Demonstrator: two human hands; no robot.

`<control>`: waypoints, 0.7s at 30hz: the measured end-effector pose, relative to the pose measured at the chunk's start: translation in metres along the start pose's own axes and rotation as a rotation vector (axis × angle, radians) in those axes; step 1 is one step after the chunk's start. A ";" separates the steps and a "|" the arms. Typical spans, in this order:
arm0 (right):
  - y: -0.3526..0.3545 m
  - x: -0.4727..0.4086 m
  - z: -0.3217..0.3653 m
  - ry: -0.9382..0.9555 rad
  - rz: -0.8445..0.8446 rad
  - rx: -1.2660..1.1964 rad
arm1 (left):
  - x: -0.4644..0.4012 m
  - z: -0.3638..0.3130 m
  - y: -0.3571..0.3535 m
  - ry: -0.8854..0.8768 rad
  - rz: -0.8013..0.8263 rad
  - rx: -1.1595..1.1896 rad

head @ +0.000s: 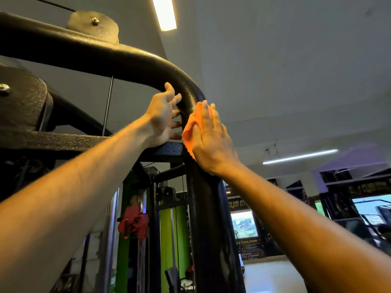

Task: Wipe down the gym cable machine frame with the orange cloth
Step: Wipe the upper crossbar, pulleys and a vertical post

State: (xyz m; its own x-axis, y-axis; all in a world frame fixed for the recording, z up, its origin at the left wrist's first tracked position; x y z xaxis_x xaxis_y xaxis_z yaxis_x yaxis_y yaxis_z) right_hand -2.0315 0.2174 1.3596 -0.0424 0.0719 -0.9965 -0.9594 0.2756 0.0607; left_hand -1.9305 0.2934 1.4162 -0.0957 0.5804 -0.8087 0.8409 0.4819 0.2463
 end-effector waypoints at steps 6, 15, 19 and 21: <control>0.006 -0.036 0.018 0.016 -0.041 -0.017 | 0.001 0.000 0.005 0.007 -0.006 0.057; 0.002 0.013 0.001 -0.055 -0.008 0.001 | 0.004 -0.003 -0.001 0.002 -0.011 0.059; -0.001 -0.030 0.012 -0.088 -0.030 0.003 | 0.006 -0.004 0.000 -0.002 0.002 0.052; -0.004 -0.013 0.014 -0.064 -0.050 -0.001 | 0.015 -0.007 -0.005 -0.007 0.012 0.038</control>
State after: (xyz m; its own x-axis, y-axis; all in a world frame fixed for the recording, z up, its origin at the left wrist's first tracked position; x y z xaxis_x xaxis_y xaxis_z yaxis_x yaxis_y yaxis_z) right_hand -2.0228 0.2287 1.3733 0.0232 0.1189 -0.9926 -0.9601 0.2796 0.0111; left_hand -1.9401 0.3038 1.4067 -0.0820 0.5809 -0.8098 0.8616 0.4498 0.2354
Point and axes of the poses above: each hand's wrist, its own x-axis away from the middle knuckle, its own y-axis out of the back of the hand, z = x × y, the point moved 9 cm from there along -x, towards the middle knuckle, and after that the axes turned 1 degree about -y, right-handed, at the moved point
